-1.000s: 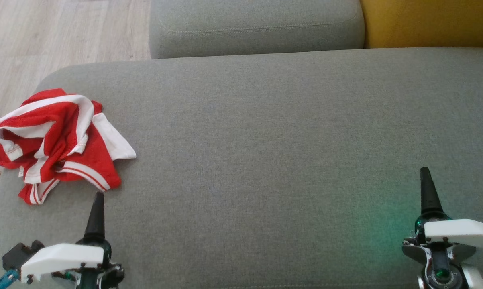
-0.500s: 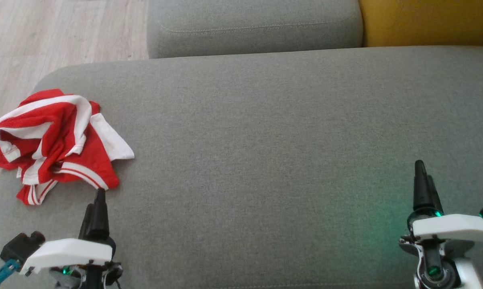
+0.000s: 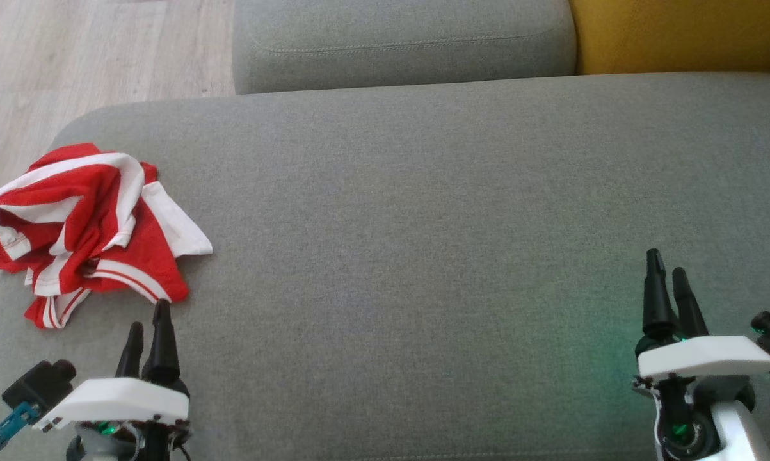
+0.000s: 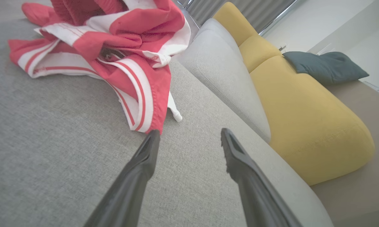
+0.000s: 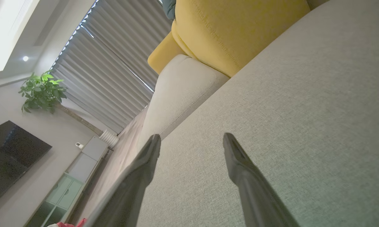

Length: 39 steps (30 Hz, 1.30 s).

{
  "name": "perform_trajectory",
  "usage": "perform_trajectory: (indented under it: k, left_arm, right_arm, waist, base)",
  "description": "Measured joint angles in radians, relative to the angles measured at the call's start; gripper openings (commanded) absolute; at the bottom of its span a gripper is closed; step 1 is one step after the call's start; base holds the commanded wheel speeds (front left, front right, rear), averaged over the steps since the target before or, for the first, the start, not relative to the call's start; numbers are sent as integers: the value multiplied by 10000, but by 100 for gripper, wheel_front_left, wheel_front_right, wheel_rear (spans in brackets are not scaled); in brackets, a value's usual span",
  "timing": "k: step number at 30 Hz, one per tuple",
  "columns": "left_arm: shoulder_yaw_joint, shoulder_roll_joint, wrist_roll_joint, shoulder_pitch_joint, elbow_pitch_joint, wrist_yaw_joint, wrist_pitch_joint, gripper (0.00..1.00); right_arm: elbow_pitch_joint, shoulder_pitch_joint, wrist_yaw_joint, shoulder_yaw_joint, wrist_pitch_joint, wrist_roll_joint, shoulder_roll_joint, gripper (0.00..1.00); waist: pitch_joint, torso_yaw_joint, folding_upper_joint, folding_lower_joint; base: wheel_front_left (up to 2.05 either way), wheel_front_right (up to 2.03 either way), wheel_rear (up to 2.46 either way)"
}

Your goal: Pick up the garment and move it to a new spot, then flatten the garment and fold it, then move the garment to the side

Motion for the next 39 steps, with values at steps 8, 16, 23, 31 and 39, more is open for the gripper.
perform_trajectory:
  k: [8,16,23,31,39]
  left_arm:
    - [-153,107,1108,-43,-29,134,-267,100]
    - [-207,222,2207,-45,-226,458,-458,100]
    - [-314,316,3087,-45,-249,709,-677,100]
    - [-477,418,3921,-46,-255,880,-905,100]
    - [-525,531,4847,-49,-169,1037,-1085,100]
  right_arm:
    - [48,-1,0,209,-230,-1020,-157,100]
    - [-159,-19,2,299,-447,-2069,-161,100]
    - [-211,-90,2,330,-662,-2964,-161,100]
    - [-182,-186,2,435,-848,-3848,-151,100]
    - [21,-189,2,462,-1110,-4863,-146,100]
  waist:
    - [-41,-33,0,0]
    - [-48,-91,0,0]
    - [-73,-68,0,0]
    - [-83,-71,0,0]
    - [-116,-115,0,0]
  base:
    - [0,0,0]
    - [0,0,0]
    - [0,0,0]
    - [0,0,0]
    - [0,0,0]
